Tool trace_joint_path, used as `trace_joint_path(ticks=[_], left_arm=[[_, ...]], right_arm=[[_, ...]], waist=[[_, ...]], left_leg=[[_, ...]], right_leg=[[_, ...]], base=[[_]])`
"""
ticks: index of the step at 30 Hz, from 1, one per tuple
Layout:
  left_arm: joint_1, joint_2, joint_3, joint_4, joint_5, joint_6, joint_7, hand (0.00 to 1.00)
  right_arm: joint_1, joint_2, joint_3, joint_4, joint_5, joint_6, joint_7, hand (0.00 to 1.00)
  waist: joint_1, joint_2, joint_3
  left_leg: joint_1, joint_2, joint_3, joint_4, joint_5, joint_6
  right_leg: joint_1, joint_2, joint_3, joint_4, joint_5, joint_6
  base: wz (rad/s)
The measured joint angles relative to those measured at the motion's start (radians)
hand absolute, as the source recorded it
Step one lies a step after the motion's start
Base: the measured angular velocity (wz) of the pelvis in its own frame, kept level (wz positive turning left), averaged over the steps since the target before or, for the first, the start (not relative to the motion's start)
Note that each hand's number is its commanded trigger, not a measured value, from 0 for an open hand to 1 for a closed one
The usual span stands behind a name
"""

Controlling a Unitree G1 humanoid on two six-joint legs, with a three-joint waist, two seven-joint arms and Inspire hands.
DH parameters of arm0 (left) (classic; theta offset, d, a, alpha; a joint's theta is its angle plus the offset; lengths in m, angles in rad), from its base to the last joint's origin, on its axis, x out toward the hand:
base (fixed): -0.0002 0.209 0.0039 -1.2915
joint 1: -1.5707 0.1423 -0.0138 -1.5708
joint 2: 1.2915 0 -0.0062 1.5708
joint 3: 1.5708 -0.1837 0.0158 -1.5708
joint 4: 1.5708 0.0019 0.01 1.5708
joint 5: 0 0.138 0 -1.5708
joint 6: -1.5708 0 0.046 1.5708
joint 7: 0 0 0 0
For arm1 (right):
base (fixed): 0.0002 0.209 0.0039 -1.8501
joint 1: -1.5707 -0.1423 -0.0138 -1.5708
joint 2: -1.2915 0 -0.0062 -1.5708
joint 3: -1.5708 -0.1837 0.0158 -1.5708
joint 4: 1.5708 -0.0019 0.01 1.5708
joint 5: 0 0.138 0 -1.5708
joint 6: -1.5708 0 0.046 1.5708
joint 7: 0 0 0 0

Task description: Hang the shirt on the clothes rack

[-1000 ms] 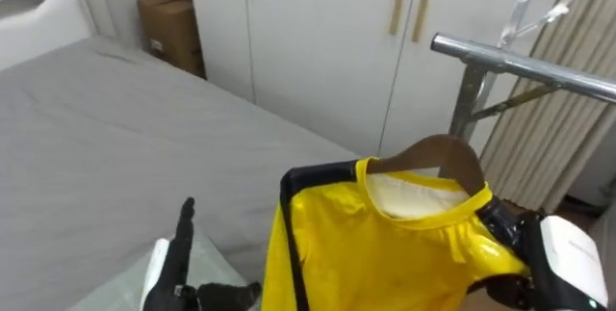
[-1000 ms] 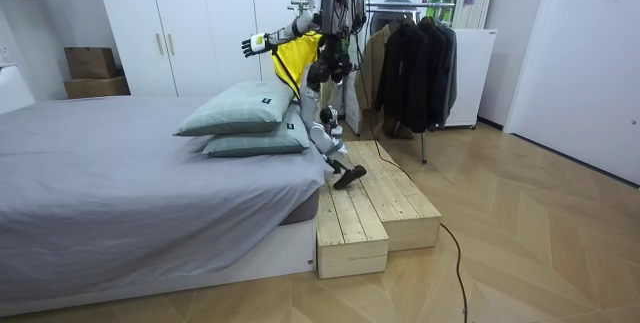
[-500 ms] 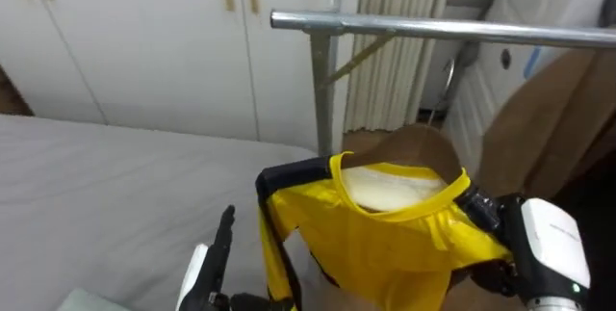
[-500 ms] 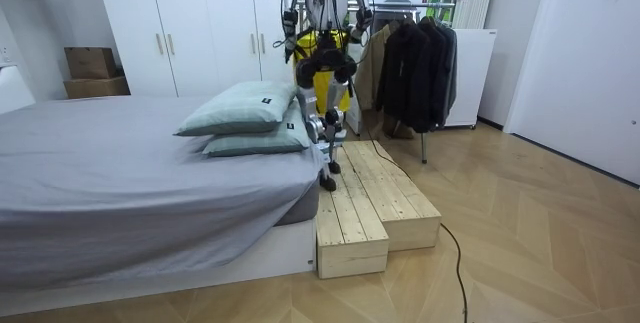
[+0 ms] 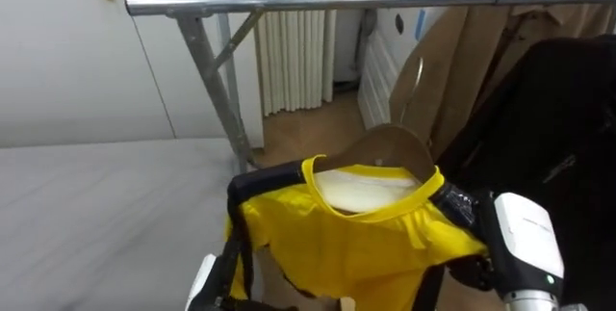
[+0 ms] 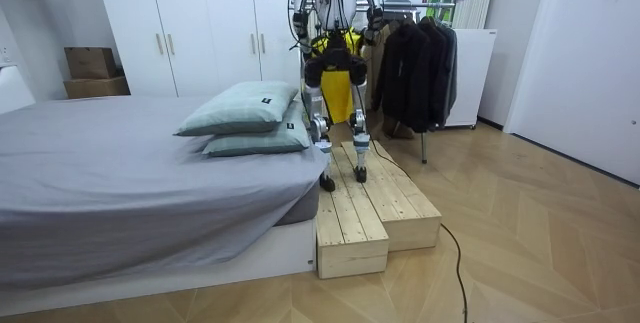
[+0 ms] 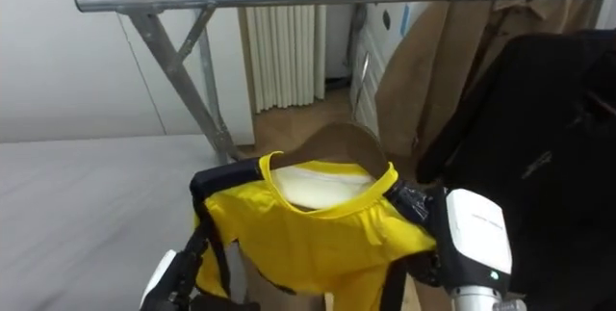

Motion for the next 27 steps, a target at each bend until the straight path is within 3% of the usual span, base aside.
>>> trace_joint_path(ticks=[5,11,18,19,20,21,22,23,24,26,27], left_arm=[[-0.016,0.006,0.001,0.113,0.000,0.007,-0.010,0.00],[-0.016,0.011,0.008,0.113,-0.001,0.018,-0.011,0.00],[0.012,0.025,0.061,0.133,-0.001,0.017,-0.017,0.00],[0.020,0.028,0.073,0.146,-0.001,0.018,-0.017,0.00],[0.022,0.028,0.083,0.163,-0.002,0.017,-0.017,0.00],[0.019,0.025,0.081,0.170,-0.002,0.017,-0.017,0.00],[0.003,0.018,0.071,0.178,0.001,0.015,-0.019,0.00],[0.012,0.021,0.075,0.188,0.003,0.006,-0.016,0.00],[0.017,0.018,0.077,0.202,0.002,0.000,-0.013,0.00],[0.018,0.042,0.085,0.262,0.001,-0.001,-0.006,0.00],[0.024,0.059,0.114,0.286,0.013,-0.001,0.001,0.00]], right_arm=[[0.000,-0.004,0.003,-0.056,0.001,0.006,0.019,1.00],[0.000,-0.006,0.006,-0.083,0.013,0.006,0.019,1.00],[0.000,-0.010,0.008,-0.097,0.023,0.003,0.019,1.00],[-0.001,-0.011,0.009,-0.100,0.023,0.003,0.019,1.00],[0.000,-0.012,0.010,-0.100,0.023,0.003,0.019,1.00],[-0.001,-0.017,0.006,-0.104,0.025,0.004,0.018,1.00],[-0.001,-0.029,-0.022,-0.105,0.028,0.004,0.018,1.00],[-0.006,-0.029,-0.030,-0.106,0.011,0.010,0.035,1.00],[-0.012,-0.036,-0.030,-0.111,-0.005,0.007,0.042,1.00],[-0.015,-0.039,-0.024,-0.132,-0.030,-0.023,0.059,1.00],[-0.016,-0.039,-0.017,-0.160,-0.044,-0.037,0.067,1.00]], waist=[[0.007,0.003,-0.0059],[0.016,0.004,-0.0118],[0.021,0.000,-0.0154],[0.017,-0.004,-0.0166],[0.017,-0.021,-0.0143],[0.014,-0.025,-0.0142],[0.016,-0.027,-0.0121],[0.038,-0.050,-0.0275],[0.052,-0.046,-0.0258],[0.075,-0.028,-0.0171],[0.075,-0.032,-0.0167]], left_leg=[[0.020,0.022,-0.040,-0.011,0.006,-0.010],[0.039,0.027,-0.102,-0.026,0.009,-0.016],[0.088,0.036,-0.109,-0.022,0.009,-0.016],[0.085,0.035,-0.107,0.004,0.009,-0.016],[0.048,0.028,-0.114,0.061,-0.012,-0.021],[0.022,0.015,-0.145,0.043,-0.012,-0.020],[-0.049,-0.008,-0.180,-0.032,0.029,0.006],[-0.053,-0.026,-0.152,-0.025,0.071,0.010],[-0.050,-0.024,-0.163,-0.025,0.073,0.011],[-0.038,0.005,-0.243,-0.027,0.072,0.009],[-0.034,0.025,-0.281,-0.026,0.064,-0.003]], right_leg=[[0.033,0.038,0.014,-0.051,0.017,-0.017],[0.066,0.054,0.010,-0.089,0.022,-0.021],[0.136,0.069,0.029,-0.126,0.024,-0.025],[0.156,0.064,0.039,-0.141,0.026,-0.028],[0.167,0.037,0.097,-0.150,0.030,-0.030],[0.168,0.027,0.142,-0.153,0.031,-0.029],[0.152,0.011,0.192,-0.149,0.025,-0.019],[0.120,-0.001,0.169,-0.140,0.009,0.009],[0.108,0.005,0.138,-0.130,-0.002,0.004],[0.067,0.089,0.114,-0.162,0.011,-0.064],[0.017,0.147,0.087,-0.223,0.078,-0.111]], base=[[-0.13],[0.00],[-0.05],[0.14],[0.28],[0.61],[0.43],[0.22],[-0.33],[-0.38],[-0.20]])
